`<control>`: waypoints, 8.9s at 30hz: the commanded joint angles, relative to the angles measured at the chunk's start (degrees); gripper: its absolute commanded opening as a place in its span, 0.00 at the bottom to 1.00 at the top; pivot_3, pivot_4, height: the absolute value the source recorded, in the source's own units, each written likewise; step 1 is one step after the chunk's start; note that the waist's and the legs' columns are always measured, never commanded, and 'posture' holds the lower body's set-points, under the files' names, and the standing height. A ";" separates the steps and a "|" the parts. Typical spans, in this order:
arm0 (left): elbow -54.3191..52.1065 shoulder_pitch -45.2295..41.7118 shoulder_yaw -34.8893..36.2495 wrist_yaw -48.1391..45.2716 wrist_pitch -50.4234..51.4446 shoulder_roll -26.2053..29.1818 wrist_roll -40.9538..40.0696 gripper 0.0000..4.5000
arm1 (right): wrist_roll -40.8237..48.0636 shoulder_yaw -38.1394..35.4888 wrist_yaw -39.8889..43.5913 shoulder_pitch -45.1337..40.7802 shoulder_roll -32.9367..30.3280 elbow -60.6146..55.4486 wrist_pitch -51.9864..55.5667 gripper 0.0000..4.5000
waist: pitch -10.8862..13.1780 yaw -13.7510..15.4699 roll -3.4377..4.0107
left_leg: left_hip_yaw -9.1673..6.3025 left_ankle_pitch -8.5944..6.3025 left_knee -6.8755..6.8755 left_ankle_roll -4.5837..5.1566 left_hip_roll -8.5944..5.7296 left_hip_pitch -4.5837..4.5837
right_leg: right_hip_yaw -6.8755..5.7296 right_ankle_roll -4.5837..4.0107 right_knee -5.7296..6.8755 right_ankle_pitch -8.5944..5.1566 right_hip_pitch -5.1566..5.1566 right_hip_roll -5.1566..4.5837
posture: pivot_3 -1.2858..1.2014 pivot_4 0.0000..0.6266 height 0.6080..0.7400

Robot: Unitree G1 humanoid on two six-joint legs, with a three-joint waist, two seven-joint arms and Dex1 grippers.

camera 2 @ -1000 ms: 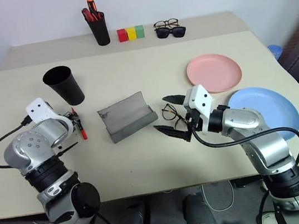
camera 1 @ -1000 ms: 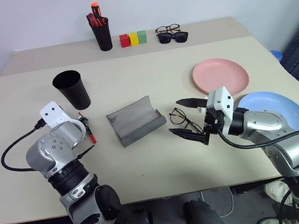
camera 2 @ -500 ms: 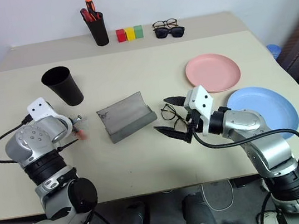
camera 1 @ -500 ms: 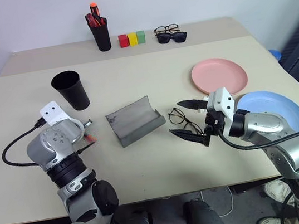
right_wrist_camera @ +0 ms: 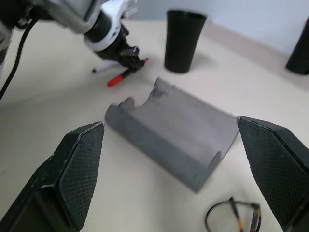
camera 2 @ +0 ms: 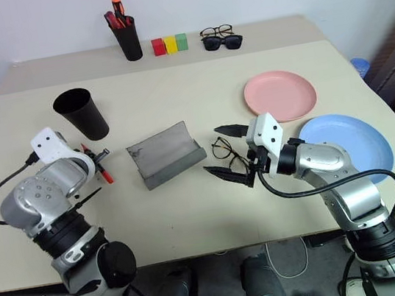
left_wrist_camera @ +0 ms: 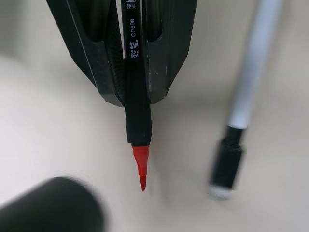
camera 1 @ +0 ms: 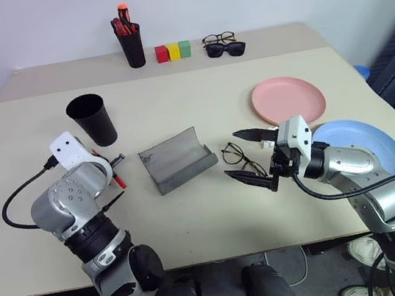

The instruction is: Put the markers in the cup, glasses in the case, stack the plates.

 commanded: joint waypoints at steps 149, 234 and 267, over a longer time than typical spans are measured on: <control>31.14 -6.14 -25.36 -17.15 -81.01 24.54 19.33 0.01 | 7.13 -1.69 3.05 -11.70 17.42 13.40 -9.81 1.00 | 0.08 -0.82 0.01 | -0.04 0.59 -0.15 -0.18 0.04 0.00 | 0.02 -0.20 0.08 0.52 -0.18 0.09 | 0.52 0.24 1.00; 22.58 -10.73 -65.99 -78.38 -15.92 39.56 -1.33 0.77 | 7.37 -22.24 4.25 33.54 -8.36 -11.47 -1.66 1.00 | 0.33 -0.67 0.16 | 0.01 0.50 0.02 0.07 0.10 -0.03 | 0.06 -0.02 0.00 0.24 0.01 0.03 | 0.52 0.24 1.00; 18.61 -5.09 -69.18 -100.26 -39.90 50.89 9.70 0.01 | 5.52 -17.66 2.37 31.23 -5.64 -10.09 -5.69 1.00 | 0.38 -0.70 0.17 | 0.04 0.49 0.01 0.11 0.13 -0.04 | 0.07 -0.23 0.01 0.34 0.00 -0.01 | 0.52 0.24 1.00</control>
